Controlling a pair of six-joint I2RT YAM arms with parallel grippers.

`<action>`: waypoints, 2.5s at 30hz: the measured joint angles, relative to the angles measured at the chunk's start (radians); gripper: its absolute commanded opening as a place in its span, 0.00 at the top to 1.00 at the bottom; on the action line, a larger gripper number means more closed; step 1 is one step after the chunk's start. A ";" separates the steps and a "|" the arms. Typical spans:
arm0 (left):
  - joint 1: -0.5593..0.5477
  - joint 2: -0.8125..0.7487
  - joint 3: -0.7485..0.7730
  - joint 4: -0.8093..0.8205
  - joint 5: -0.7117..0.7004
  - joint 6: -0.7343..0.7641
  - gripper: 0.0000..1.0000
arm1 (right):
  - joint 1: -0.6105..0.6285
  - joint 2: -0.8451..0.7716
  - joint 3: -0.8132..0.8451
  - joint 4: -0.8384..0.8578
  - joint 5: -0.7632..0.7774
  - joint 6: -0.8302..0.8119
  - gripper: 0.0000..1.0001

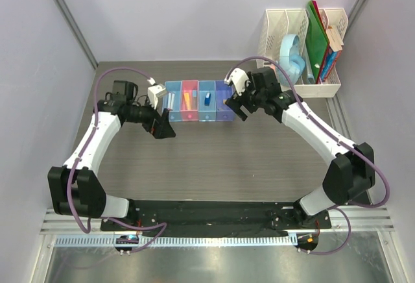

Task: Sort the stationery into containers
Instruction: Move the storage box to the center of the board.

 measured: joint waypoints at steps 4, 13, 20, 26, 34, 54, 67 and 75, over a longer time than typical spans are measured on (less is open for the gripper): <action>0.008 0.000 -0.008 0.005 0.020 0.003 0.00 | -0.014 -0.005 -0.021 -0.005 -0.042 0.016 0.02; 0.049 0.024 -0.013 0.050 0.044 0.005 0.00 | -0.044 0.022 -0.021 -0.002 -0.089 0.089 0.01; 0.087 0.157 -0.001 0.194 0.022 -0.095 0.00 | -0.106 0.142 0.054 0.024 -0.099 0.206 0.00; 0.090 0.359 0.117 0.297 -0.032 -0.195 0.00 | -0.129 0.257 0.155 0.048 -0.109 0.286 0.00; 0.090 0.520 0.290 0.377 -0.132 -0.287 0.00 | -0.129 0.394 0.263 0.066 -0.118 0.326 0.01; 0.089 0.667 0.343 0.402 -0.254 -0.290 0.00 | -0.129 0.558 0.297 0.088 -0.086 0.329 0.00; 0.010 0.626 0.226 0.381 -0.241 -0.233 0.00 | -0.129 0.527 0.175 0.117 -0.086 0.347 0.00; -0.037 0.521 0.098 0.359 -0.232 -0.219 0.00 | -0.121 0.425 0.044 0.123 -0.085 0.347 0.00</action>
